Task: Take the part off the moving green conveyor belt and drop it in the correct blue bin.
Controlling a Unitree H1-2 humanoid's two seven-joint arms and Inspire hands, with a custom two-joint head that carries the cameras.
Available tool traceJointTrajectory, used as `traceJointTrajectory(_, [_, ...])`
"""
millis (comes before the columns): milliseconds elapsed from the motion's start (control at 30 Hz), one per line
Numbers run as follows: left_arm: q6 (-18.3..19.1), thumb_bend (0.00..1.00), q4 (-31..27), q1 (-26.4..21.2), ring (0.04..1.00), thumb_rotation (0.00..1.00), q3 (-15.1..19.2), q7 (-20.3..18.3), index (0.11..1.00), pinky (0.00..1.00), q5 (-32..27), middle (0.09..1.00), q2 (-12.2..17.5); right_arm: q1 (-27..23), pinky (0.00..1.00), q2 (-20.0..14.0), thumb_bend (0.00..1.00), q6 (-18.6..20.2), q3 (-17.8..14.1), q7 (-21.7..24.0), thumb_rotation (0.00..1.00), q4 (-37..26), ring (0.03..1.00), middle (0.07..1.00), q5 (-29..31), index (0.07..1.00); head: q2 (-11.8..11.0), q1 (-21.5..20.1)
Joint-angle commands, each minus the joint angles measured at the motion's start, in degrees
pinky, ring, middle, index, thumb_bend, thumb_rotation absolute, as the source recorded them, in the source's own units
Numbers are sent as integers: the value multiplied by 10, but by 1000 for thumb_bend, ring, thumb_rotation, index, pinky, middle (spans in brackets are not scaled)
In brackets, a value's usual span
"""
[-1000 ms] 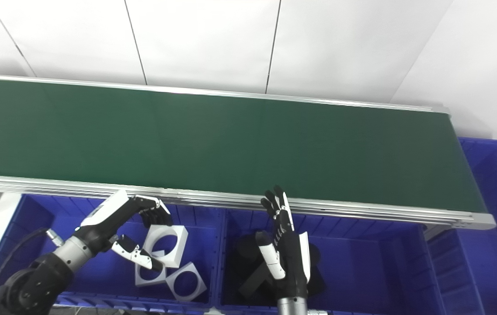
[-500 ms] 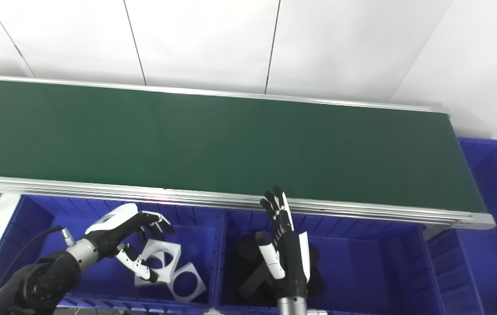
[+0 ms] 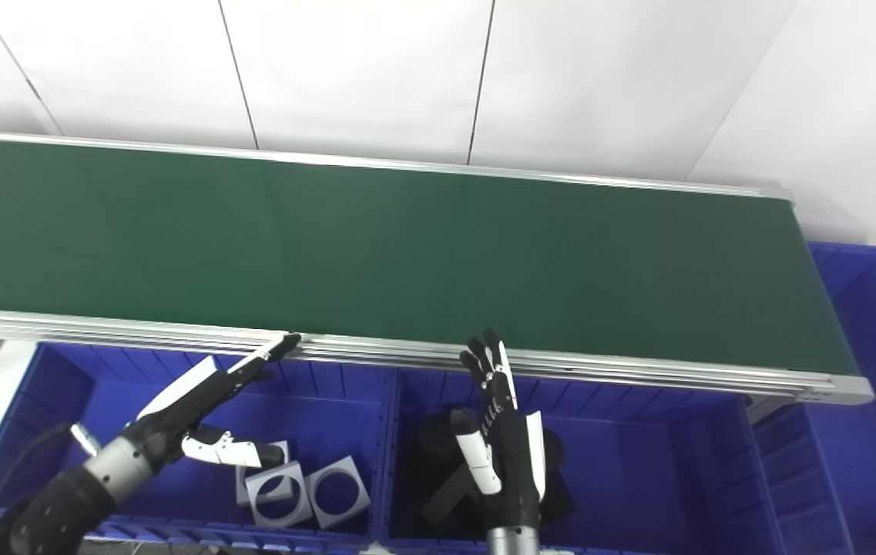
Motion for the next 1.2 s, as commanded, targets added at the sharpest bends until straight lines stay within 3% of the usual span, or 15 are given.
traceJointTrajectory(0, [-50, 875, -7, 9, 990, 788, 9, 24, 1000, 954, -35, 1000, -23, 3, 936, 1, 788, -29, 4, 8, 838, -22, 908, 932, 9, 979, 0, 3])
traceJointTrajectory(167, [-124, 847, 33, 29, 979, 879, 15, 35, 1000, 952, -84, 1000, -69, 12, 948, -5, 750, -30, 5, 16, 818, -35, 924, 945, 18, 986, 0, 8])
traceJointTrajectory(400, [-144, 878, 40, 56, 998, 953, 32, 56, 1000, 998, -121, 1000, -109, 27, 999, -12, 749, -30, -1, 8, 820, -55, 937, 942, 5, 984, 1, 15])
traceJointTrajectory(1167, [-151, 884, 62, 54, 1000, 985, 38, 102, 1000, 1000, -56, 1000, -122, 16, 1000, -13, 740, -30, -6, 23, 790, -37, 953, 961, 35, 988, -5, 19])
